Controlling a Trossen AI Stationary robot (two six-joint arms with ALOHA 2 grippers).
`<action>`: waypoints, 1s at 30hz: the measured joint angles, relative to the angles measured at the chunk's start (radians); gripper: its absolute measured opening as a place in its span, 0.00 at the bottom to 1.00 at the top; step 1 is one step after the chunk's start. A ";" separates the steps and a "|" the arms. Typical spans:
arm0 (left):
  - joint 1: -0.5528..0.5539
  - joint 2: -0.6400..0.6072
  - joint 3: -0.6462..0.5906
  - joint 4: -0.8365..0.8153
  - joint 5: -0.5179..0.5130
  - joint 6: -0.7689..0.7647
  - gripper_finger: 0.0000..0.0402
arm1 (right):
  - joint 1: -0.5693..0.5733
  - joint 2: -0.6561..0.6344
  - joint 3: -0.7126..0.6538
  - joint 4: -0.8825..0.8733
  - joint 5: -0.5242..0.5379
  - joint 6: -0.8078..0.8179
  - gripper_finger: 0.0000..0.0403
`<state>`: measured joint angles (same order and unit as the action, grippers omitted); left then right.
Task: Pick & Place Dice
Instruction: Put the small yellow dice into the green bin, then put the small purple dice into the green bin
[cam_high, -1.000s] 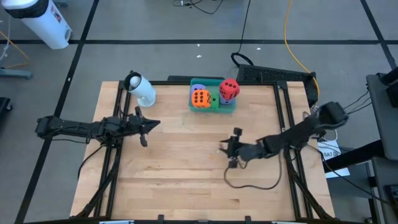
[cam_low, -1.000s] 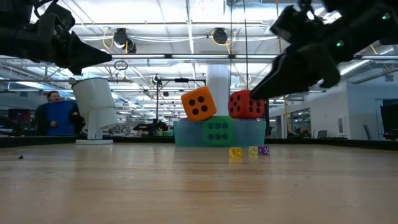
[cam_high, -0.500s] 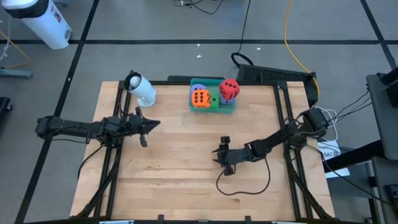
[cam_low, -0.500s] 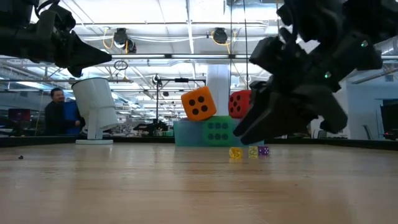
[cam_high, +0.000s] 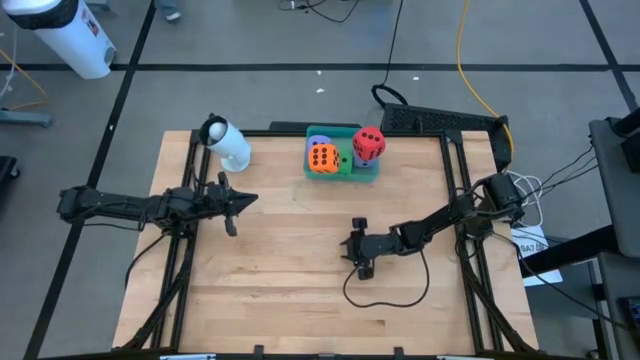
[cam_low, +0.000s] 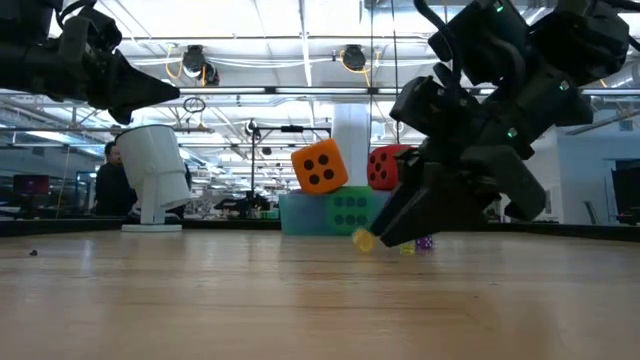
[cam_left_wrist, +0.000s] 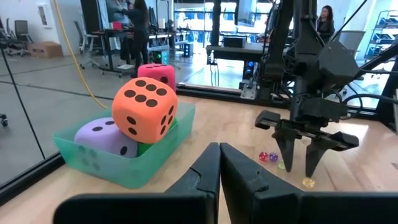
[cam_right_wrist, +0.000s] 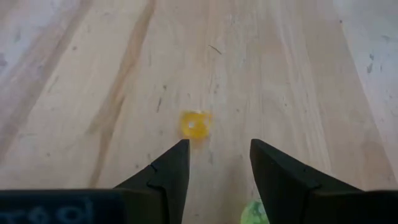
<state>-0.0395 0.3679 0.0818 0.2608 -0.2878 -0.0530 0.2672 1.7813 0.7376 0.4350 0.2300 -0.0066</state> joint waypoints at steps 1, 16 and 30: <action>0.000 0.000 0.000 -0.002 0.000 -0.002 0.05 | 0.000 0.000 0.000 0.000 0.001 0.001 0.39; 0.000 0.000 0.000 0.005 0.002 -0.034 0.05 | -0.006 0.000 0.000 0.040 0.004 0.023 0.38; -0.002 0.000 0.000 0.005 0.002 -0.040 0.05 | -0.006 0.000 0.000 0.070 0.003 0.074 0.39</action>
<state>-0.0411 0.3683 0.0818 0.2657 -0.2863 -0.0927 0.2615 1.7813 0.7372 0.5053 0.2333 0.0669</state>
